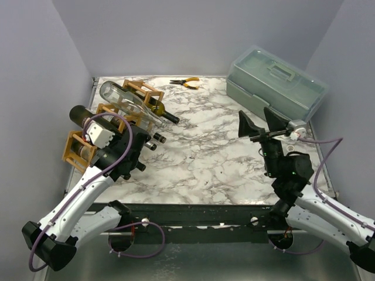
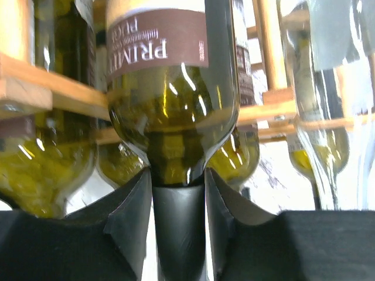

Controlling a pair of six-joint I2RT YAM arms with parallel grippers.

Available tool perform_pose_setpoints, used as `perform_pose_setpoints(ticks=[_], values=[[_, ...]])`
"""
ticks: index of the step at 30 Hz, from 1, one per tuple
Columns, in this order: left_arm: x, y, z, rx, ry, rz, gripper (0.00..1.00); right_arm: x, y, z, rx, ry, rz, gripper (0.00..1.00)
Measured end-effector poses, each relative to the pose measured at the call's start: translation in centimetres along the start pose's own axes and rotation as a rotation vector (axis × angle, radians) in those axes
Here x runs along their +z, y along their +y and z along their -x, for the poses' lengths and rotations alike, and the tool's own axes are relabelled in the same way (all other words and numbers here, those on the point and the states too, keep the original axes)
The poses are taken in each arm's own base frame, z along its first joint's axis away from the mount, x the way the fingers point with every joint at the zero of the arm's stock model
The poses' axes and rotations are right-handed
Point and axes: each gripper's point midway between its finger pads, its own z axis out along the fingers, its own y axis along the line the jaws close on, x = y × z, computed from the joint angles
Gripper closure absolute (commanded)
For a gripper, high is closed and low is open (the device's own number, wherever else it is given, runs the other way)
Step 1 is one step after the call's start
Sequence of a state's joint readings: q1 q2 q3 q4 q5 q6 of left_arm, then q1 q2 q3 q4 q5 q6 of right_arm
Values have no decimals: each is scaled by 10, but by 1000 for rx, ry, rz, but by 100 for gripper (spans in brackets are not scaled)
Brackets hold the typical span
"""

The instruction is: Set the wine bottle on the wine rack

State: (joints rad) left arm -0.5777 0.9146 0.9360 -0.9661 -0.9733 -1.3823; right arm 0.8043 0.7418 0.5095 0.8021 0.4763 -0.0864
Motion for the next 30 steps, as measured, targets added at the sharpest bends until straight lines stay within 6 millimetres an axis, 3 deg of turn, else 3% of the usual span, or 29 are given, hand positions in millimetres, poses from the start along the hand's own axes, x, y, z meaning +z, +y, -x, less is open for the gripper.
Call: perform_pose_setpoints(ticks=[3,7,13,17,22,27,30], values=[[-4,-1,-7,-6,51,-18,22,-5,-9,11,83,23,-52,0],[-12,-2,-13,-3,117,-51,2,-1,-14,20,141,75,-113,0],[-32,-6,-7,8,189,-147,1,-4,-22,23,129,151,-162,0],[-55,-15,10,2,222,-265,1,-11,-28,31,113,171,-176,0],[-92,-30,47,21,188,-510,1,-21,-41,54,111,155,-206,0],[-131,-61,98,93,31,-782,1,-32,-53,77,119,114,-229,0],[-144,-75,116,156,-51,-868,1,-35,-56,87,121,99,-233,0]])
